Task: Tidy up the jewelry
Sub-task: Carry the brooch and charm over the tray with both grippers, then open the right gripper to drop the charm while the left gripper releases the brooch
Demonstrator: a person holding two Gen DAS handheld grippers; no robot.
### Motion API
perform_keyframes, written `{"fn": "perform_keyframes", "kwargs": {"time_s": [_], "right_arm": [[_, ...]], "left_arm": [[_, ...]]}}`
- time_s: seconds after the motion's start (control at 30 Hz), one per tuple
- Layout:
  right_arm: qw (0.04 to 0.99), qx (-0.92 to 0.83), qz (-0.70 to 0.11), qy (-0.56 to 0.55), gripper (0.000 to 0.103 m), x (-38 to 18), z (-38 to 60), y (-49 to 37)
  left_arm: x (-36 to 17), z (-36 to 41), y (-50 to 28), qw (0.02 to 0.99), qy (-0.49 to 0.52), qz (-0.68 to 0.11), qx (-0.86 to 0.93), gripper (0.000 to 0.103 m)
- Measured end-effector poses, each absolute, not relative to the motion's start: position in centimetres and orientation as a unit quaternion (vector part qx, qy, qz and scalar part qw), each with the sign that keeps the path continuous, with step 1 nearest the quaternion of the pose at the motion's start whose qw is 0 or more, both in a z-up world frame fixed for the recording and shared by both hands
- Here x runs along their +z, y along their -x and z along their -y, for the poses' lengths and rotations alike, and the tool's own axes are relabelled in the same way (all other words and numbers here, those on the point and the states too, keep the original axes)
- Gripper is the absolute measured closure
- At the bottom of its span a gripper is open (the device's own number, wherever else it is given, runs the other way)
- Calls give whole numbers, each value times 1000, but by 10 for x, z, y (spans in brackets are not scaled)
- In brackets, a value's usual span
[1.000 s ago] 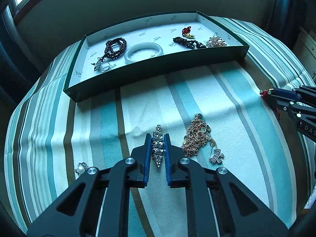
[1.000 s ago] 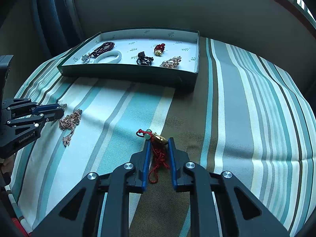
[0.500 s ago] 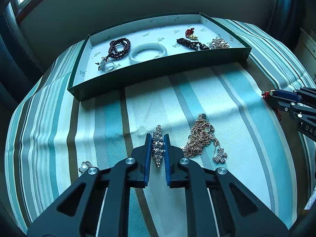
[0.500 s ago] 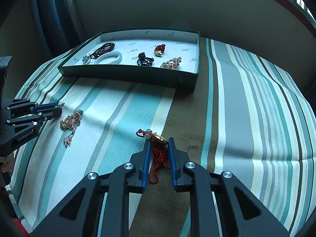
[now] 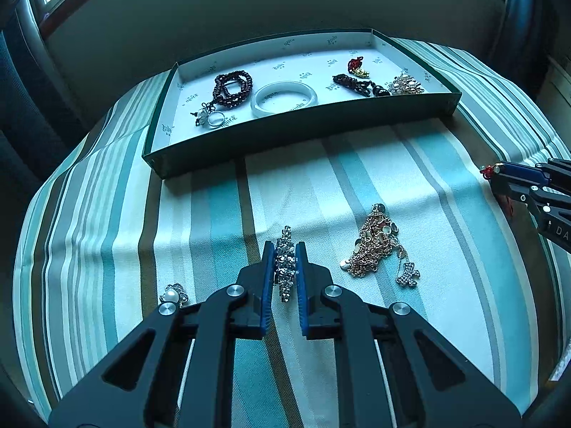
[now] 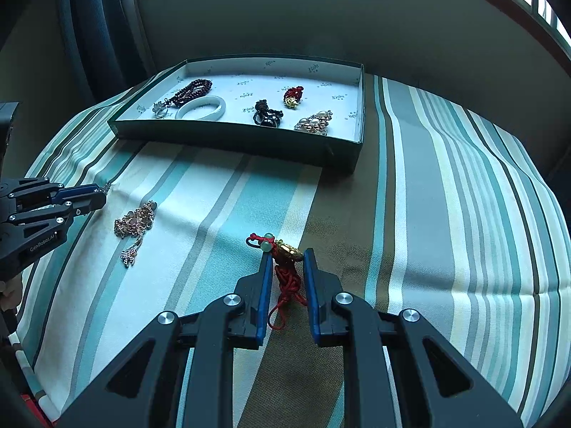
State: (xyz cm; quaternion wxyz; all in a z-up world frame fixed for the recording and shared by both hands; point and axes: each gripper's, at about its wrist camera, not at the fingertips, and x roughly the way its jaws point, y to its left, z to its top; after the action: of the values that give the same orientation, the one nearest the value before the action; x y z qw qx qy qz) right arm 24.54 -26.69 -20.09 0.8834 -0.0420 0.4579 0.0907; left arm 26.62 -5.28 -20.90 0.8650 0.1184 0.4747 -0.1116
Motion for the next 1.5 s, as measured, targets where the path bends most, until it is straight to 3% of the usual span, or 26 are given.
{"fn": "perform_keyframes", "kwargs": {"time_s": [0.6,0.97,1.5], "right_arm": [[906,80,-412,50,85,-156,259,-248],[926,79,-366,49,85,-125,250,-306],[916,53,-397,30,85,-170,259,-414]], "left_arm": [[-172,34,-266,889,-100,-436,-99,91],[-138,54,-312,909,-99,-390,-109,91],[-165,108,-438,907,-84,-403,-92,91]]}}
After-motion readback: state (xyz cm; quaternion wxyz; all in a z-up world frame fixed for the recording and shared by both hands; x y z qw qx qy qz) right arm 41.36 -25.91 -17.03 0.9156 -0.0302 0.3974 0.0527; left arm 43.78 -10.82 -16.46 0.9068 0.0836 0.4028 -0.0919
